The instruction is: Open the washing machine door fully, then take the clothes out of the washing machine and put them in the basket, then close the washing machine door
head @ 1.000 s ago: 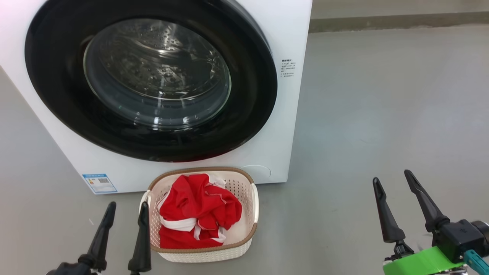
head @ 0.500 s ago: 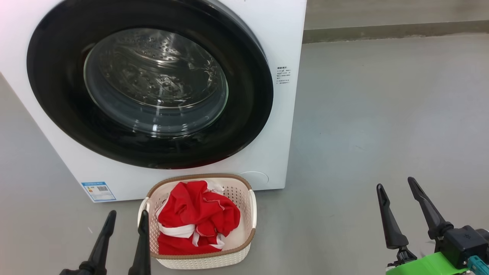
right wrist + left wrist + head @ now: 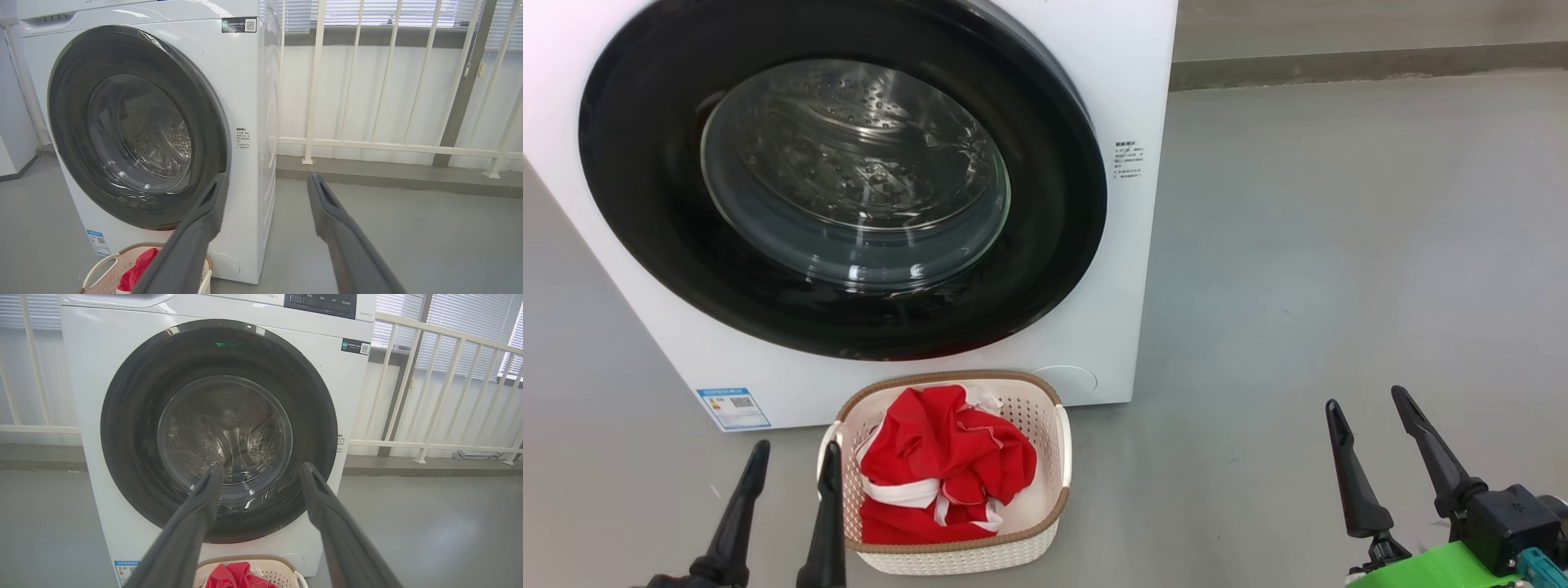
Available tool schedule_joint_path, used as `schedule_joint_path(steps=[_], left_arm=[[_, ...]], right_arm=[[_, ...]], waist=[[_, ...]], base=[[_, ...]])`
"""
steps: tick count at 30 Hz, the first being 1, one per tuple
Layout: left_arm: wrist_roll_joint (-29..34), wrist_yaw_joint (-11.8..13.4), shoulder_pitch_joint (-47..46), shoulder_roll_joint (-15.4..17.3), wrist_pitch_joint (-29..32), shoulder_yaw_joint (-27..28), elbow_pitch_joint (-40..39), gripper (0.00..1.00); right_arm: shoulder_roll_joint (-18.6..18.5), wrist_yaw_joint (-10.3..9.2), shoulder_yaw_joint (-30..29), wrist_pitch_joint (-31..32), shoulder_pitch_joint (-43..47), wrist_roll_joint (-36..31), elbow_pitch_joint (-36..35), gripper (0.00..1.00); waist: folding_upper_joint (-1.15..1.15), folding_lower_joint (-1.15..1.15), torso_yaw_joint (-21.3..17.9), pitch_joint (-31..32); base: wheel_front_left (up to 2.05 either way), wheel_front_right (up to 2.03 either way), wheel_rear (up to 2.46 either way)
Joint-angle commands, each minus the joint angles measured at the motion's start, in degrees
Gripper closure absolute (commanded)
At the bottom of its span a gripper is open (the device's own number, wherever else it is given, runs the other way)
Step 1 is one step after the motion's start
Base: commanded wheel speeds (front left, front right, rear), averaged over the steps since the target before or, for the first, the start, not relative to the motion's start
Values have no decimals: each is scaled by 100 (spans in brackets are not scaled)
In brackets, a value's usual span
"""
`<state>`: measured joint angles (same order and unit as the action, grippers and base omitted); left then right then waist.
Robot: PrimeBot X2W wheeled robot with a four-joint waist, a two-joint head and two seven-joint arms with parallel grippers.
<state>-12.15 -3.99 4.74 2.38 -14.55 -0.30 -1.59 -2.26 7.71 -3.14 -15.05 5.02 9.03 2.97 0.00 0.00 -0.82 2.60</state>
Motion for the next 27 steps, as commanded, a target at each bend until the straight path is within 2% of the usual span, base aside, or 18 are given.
schedule_joint_path(steps=[1,6,7,14,18,22,27], left_arm=[[6,-5,-109,50,-45,162,-174,0],[-91,-132,-107,50,-45,83,-207,0],[-54,-78,1,-2,1,-90,-11,100],[-173,-81,84,-42,63,-131,341,100],[-503,-91,43,-29,138,-109,384,100],[-765,-100,4,-19,197,-92,429,100],[-1092,-111,-50,-8,272,-69,488,100]], right_arm=[[-62,-22,123,5,-118,6,-126,0],[-62,-22,112,5,-122,22,-156,0],[4,1,3,-2,0,4,17,100],[84,1,34,24,116,130,361,100],[64,0,35,98,73,481,383,100],[49,-1,37,157,32,758,412,100],[32,-2,37,231,-24,1103,446,100]], waist=[[0,0,10,-3],[0,0,42,-32],[0,0,37,-28],[0,0,38,-32],[0,13,40,-28],[0,1,41,-46],[0,0,43,-59]], base=[[0,0,0],[0,0,0],[0,0,0],[0,0,0],[0,0,0],[0,0,0],[0,0,0]])
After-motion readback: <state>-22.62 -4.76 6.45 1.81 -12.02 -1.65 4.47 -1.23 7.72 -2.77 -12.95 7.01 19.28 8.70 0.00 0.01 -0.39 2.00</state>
